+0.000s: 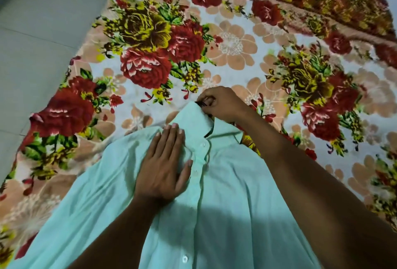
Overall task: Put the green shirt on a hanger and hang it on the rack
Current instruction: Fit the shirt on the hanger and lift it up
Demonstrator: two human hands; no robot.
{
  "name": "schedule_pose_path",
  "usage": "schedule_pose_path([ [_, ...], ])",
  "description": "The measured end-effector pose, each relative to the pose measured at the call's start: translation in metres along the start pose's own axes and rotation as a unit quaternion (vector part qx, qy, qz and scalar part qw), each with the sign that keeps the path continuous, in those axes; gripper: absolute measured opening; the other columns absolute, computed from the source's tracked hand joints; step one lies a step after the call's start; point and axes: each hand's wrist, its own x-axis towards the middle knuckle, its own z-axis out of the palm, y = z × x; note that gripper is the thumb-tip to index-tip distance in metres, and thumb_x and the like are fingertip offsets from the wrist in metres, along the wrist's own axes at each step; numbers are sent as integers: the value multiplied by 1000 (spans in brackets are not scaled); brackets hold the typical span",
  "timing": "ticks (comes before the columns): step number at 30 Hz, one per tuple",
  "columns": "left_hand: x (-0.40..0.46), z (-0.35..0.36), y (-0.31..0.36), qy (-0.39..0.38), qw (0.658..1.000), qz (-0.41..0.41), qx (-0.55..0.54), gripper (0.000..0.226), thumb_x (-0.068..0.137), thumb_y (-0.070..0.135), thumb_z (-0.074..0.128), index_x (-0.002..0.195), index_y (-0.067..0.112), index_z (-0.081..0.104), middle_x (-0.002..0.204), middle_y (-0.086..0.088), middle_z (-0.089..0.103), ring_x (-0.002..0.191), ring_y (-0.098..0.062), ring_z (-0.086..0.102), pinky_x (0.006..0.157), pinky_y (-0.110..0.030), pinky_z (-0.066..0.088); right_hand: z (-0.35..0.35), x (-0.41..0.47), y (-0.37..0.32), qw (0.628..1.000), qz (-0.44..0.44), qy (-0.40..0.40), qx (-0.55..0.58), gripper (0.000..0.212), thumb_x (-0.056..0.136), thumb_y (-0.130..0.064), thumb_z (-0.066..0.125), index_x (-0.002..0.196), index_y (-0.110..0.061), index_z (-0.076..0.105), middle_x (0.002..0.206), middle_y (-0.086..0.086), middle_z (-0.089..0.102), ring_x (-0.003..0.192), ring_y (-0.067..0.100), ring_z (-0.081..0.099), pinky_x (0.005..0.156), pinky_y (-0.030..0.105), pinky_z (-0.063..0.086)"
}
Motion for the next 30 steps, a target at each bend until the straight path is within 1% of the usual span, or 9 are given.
schedule_pose_path([
  [4, -1, 2, -2, -3, 1000, -15, -1, 79, 98, 49, 44, 162, 9, 19, 171, -11, 13, 159, -26, 11, 128, -46, 13, -4, 13, 9, 993, 17, 119, -18, 18, 88, -8, 77, 106, -6, 79, 103, 13, 77, 88, 22, 68, 81, 30, 53],
  [6, -3, 3, -2, -12, 1000, -23, 4, 79, 98, 50, 42, 162, 10, 18, 171, -10, 13, 159, -26, 10, 129, -47, 13, -3, 14, 12, 991, 23, 132, -22, 16, 87, -9, 79, 103, -6, 79, 96, 14, 77, 82, 18, 65, 80, 30, 54],
  [10, -3, 2, -3, -8, 999, -33, 1, 78, 98, 49, 43, 162, 10, 22, 171, -11, 16, 159, -26, 11, 128, -49, 16, -2, 7, 13, 990, 13, 138, 0, 19, 92, -10, 73, 110, -6, 77, 104, 14, 77, 94, 24, 71, 88, 33, 56],
  [15, -3, 1, -3, -12, 999, -34, 10, 78, 97, 50, 42, 162, 13, 21, 171, -11, 16, 159, -25, 11, 127, -49, 17, -9, -32, 30, 974, 17, 214, 70, 20, 99, -11, 63, 114, -11, 75, 110, 6, 75, 94, 15, 68, 88, 26, 54],
  [20, -3, -1, -3, -17, 999, -33, 17, 76, 97, 51, 40, 163, 20, 19, 171, -9, 17, 159, -25, 14, 127, -45, 15, 11, -81, 35, 981, 14, 165, 97, 22, 99, -27, 67, 113, -13, 75, 95, -5, 72, 84, 6, 64, 78, 30, 53],
  [24, -2, -1, -2, -23, 999, -41, 16, 75, 98, 53, 37, 164, 24, 16, 170, -9, 20, 157, -27, 18, 126, -44, 15, 22, -81, 18, 995, 51, 75, 39, 52, 93, -50, 69, 131, -16, 61, 110, 2, 70, 101, 18, 65, 89, 38, 53],
  [27, -5, -3, 0, -19, 998, -49, 19, 75, 98, 55, 35, 164, 26, 13, 169, -9, 21, 153, -29, 23, 123, -40, 12, 23, -74, 2, 992, 48, 102, 65, 27, 89, -37, 78, 98, -12, 74, 84, 0, 69, 81, 17, 64, 84, 41, 55],
  [28, -6, -5, 1, -17, 998, -53, 13, 75, 98, 55, 35, 163, 27, 13, 168, -10, 21, 152, -30, 24, 122, -39, 12, 23, -73, -1, 989, 46, 112, 89, 22, 89, -32, 78, 91, -11, 74, 82, 0, 68, 81, 18, 65, 85, 43, 56],
  [30, -7, -6, 2, -18, 998, -65, 1, 75, 97, 54, 37, 163, 28, 13, 168, -10, 20, 151, -31, 25, 121, -39, 13, 25, -70, -6, 987, 50, 115, 101, 23, 91, -34, 76, 95, -12, 71, 94, 1, 68, 94, 24, 66, 90, 46, 55],
])
